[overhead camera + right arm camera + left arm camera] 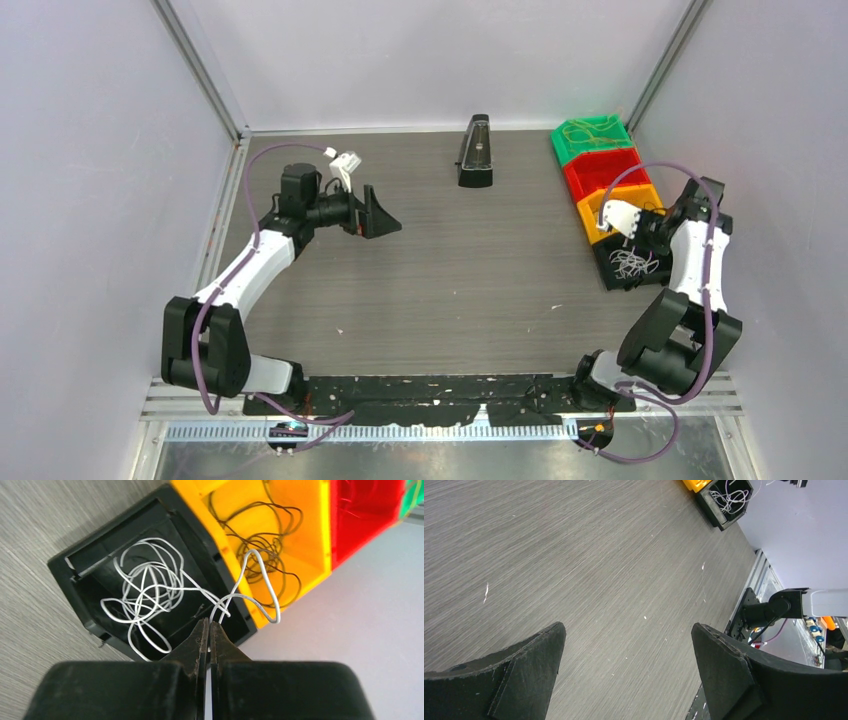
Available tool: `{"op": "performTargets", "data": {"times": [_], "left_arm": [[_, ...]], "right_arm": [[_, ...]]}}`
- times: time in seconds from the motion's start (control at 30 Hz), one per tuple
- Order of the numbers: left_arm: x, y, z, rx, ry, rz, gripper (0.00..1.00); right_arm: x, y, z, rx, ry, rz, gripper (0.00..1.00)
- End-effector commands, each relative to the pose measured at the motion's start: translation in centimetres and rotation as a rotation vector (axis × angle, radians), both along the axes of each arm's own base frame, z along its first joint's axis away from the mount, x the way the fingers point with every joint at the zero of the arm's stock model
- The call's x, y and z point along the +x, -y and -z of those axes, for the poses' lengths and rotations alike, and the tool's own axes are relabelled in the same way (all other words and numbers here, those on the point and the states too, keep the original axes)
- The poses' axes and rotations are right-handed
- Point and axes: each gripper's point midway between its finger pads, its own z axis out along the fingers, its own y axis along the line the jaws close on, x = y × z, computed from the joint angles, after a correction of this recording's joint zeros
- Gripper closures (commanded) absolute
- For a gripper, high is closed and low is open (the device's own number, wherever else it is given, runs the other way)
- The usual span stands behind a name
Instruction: Untangle the cables
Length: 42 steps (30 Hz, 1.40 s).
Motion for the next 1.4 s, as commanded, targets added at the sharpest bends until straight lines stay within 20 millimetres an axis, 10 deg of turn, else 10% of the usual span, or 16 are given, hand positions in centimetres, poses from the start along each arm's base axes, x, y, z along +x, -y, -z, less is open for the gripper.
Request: {"op": "performTargets", "data": {"times": [0.0, 0.33, 1.0, 1.37], "left_arm": [[-0.3, -0.3, -0.7, 0.019, 0.048, -0.008, 0.00], [-0.2, -0.1, -0.9, 0.012, 0.043, -0.003, 0.00], [-0.3, -0.5, -0.2, 0.060, 0.001, -0.004, 0.01], [0.0, -0.5, -0.5, 0.078, 0.005, 0.014, 0.01]], "right_arm": [[0.8, 0.4, -1.0, -0.120, 0.075, -0.081, 0.95], [-3.0, -1.3, 4.4, 0.006, -0.263, -0.150, 0.95], [1.0, 2.2, 9.8, -0.055, -0.417, -0.069, 0.94], [0.7, 1.6, 9.3, -0.040, -0.369, -0.016, 0.60]]}}
